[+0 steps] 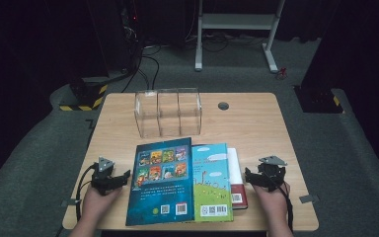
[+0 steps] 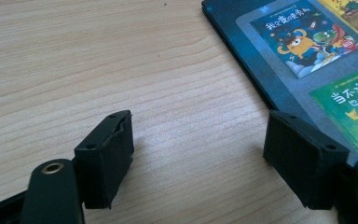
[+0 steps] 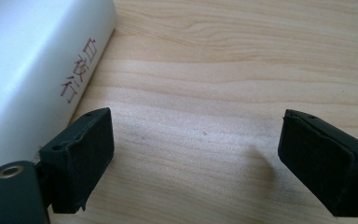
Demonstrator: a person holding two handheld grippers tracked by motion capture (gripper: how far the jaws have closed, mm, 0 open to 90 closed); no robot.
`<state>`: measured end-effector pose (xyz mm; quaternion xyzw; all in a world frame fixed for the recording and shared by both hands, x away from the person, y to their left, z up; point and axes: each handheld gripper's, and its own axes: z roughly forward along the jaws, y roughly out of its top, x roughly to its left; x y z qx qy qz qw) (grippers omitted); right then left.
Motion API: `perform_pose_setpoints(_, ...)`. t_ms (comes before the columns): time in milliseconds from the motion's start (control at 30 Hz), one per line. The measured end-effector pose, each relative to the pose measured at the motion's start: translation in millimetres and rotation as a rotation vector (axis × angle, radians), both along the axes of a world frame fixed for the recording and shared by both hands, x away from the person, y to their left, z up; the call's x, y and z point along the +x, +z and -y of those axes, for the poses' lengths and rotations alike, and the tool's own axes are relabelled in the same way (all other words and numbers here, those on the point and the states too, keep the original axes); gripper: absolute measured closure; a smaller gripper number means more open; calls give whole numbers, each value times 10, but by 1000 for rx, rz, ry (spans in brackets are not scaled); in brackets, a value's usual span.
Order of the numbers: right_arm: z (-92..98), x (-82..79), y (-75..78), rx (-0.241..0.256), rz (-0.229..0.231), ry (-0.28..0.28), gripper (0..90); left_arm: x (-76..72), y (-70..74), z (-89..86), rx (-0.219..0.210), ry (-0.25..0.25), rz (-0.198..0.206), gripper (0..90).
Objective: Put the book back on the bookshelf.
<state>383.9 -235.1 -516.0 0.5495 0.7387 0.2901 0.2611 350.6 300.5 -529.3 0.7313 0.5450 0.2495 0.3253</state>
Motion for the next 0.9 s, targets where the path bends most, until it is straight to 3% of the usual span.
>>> perform_pose_setpoints(67, 0, -20, 35, 21, 19, 1, 103, -1, 0, 0, 0, 0, -1, 242)
perform_pose_setpoints(900, -220, -195, 435, 52, 119, 88, 98, 1, 0, -2, 0, -3, 0, 240)
